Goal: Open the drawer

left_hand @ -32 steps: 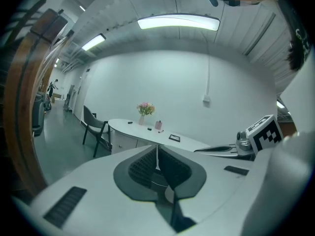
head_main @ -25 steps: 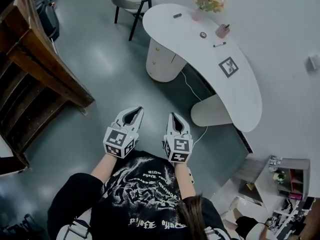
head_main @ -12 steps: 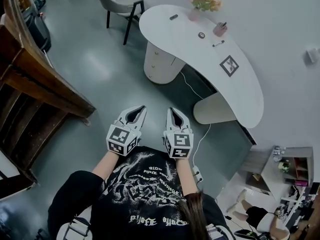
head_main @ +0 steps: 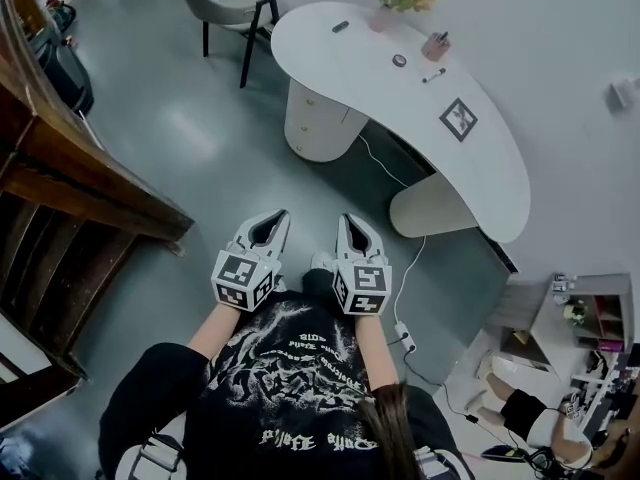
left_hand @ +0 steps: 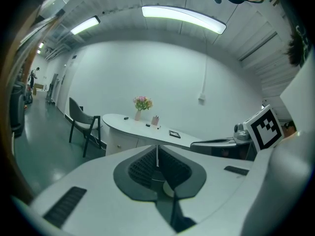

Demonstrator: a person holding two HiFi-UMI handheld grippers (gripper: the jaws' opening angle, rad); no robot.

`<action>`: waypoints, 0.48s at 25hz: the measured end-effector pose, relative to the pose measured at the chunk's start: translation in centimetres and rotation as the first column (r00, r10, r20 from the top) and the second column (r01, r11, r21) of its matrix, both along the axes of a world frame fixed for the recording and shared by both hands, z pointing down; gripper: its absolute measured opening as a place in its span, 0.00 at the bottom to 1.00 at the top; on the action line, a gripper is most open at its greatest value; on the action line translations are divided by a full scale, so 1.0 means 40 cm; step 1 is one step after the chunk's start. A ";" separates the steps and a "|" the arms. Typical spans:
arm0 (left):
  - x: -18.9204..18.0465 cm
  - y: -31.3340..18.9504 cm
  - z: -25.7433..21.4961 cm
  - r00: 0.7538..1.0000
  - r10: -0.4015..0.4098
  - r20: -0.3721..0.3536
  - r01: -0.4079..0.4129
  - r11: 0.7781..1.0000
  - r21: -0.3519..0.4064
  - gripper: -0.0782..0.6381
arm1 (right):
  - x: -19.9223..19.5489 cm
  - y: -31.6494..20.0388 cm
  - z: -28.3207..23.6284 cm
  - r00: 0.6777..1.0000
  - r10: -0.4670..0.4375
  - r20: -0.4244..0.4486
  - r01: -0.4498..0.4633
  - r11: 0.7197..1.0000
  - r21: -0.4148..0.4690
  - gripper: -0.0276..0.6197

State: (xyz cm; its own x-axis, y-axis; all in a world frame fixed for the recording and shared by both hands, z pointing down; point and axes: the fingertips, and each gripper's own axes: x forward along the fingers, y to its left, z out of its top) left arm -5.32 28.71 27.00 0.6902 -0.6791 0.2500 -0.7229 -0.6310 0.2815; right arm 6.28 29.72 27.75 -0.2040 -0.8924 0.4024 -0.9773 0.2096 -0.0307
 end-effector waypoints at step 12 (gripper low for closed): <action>0.008 -0.126 0.032 0.994 -0.104 0.027 0.104 0.995 -0.011 0.15 | 0.020 -0.174 0.023 0.996 -0.087 -0.008 0.087 0.996 0.008 0.08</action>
State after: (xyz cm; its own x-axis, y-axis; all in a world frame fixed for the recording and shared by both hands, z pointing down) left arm -5.01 23.68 28.27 0.6091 -0.7436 0.2758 -0.7916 -0.5489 0.2686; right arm 7.09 22.76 28.68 -0.2782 -0.8748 0.3967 -0.9555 0.2943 -0.0209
